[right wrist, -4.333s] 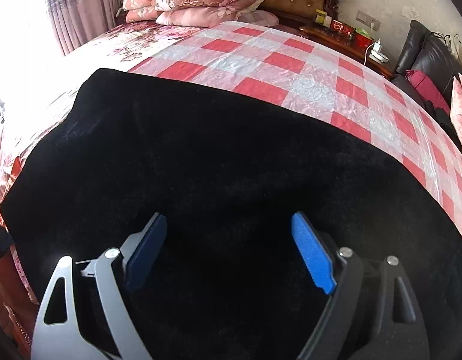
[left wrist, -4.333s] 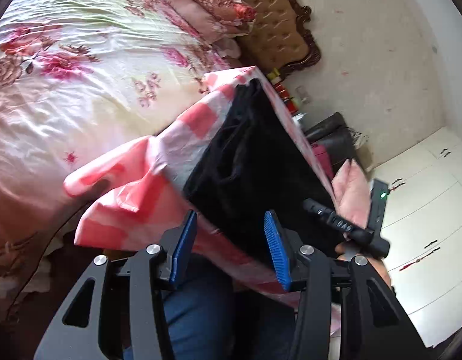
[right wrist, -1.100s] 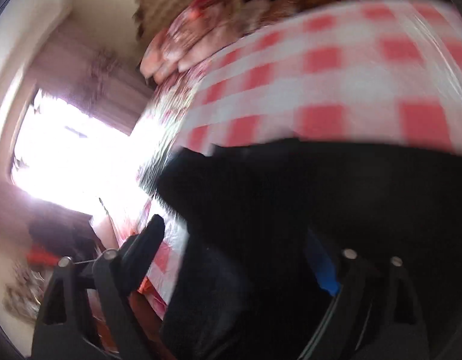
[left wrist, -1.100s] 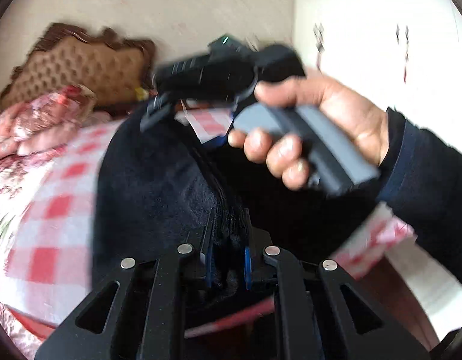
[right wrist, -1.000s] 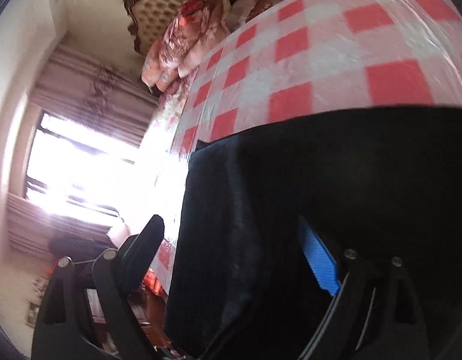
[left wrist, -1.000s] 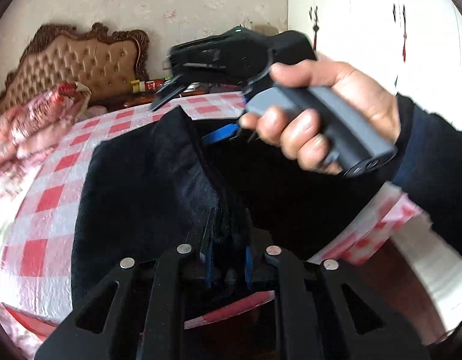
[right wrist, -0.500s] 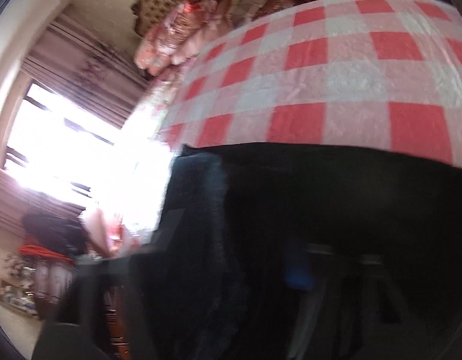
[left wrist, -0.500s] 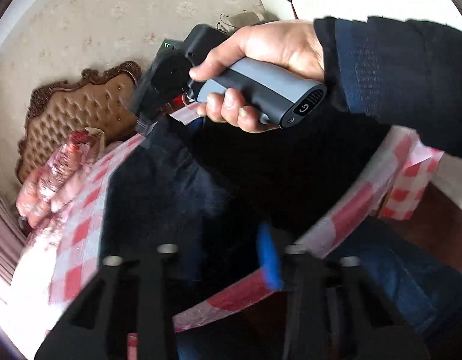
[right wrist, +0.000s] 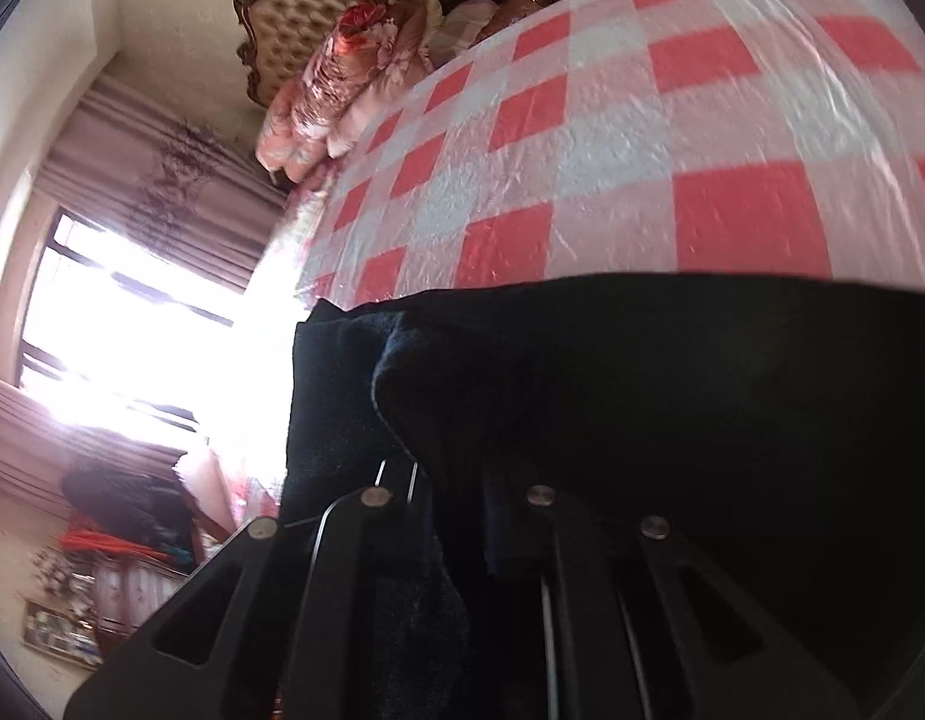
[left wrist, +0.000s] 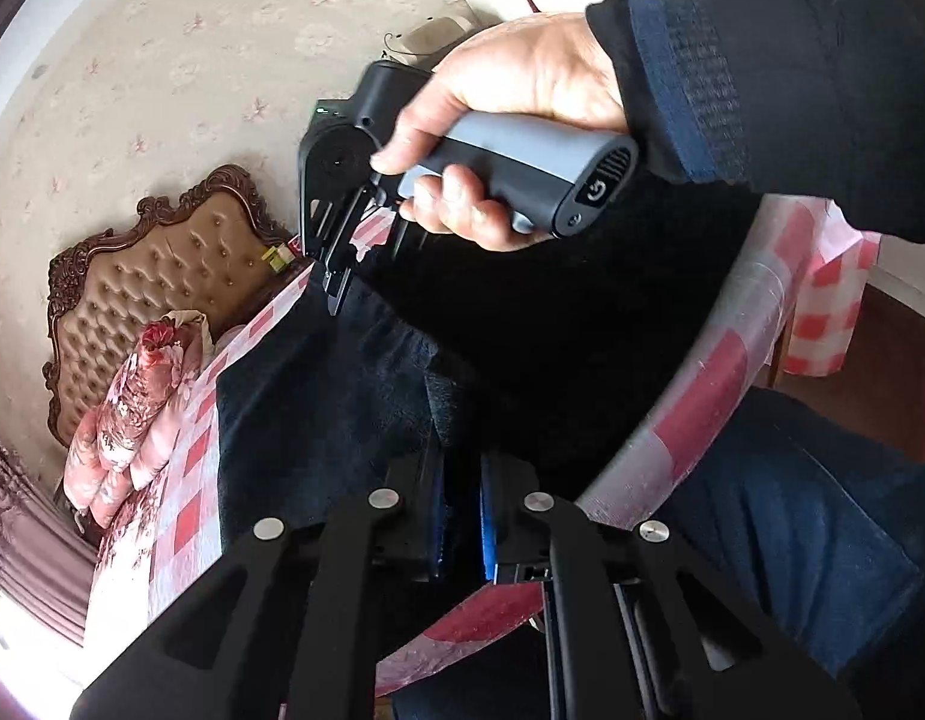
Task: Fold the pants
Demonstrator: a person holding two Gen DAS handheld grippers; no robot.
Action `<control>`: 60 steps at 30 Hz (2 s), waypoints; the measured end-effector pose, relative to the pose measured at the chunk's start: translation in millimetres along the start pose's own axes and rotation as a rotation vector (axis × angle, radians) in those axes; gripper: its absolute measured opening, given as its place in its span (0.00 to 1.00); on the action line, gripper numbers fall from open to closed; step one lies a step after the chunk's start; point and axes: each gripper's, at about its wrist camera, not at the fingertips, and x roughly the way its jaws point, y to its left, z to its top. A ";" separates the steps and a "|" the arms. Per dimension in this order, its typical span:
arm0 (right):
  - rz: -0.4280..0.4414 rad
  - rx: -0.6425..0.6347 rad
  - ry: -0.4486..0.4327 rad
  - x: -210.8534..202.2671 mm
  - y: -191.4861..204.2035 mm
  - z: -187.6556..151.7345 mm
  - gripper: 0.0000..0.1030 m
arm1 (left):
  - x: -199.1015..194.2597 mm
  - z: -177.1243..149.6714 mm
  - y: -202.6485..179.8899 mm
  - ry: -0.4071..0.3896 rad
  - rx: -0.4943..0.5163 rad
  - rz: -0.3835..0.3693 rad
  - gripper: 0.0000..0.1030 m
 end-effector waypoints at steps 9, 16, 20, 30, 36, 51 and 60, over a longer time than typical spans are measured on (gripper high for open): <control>0.037 0.009 -0.045 -30.8 1.0 1.6 0.11 | -9.6 10.9 0.6 -0.047 -0.007 -0.012 0.08; 0.019 0.030 -0.067 -34.2 -9.3 -1.3 0.11 | -7.7 11.4 -7.9 -0.050 -0.001 -0.014 0.08; -0.004 0.053 -0.050 -23.6 -24.9 -3.8 0.11 | 2.3 4.5 -15.7 -0.024 -0.006 -0.068 0.09; -0.284 -0.083 -0.232 -64.2 16.9 -20.7 0.71 | -40.3 -10.8 72.8 -0.190 -0.392 -0.389 0.74; -0.388 -0.236 -0.278 -79.2 82.1 -76.5 0.51 | -11.3 -66.4 224.7 -0.217 -0.913 -0.412 0.26; -0.635 -0.402 -0.140 12.6 111.8 -143.8 0.32 | 219.7 2.9 301.4 0.255 -0.727 -0.226 0.02; -0.633 -0.419 -0.172 10.6 109.5 -147.0 0.33 | 155.1 -12.0 244.0 0.163 -0.710 -0.413 0.04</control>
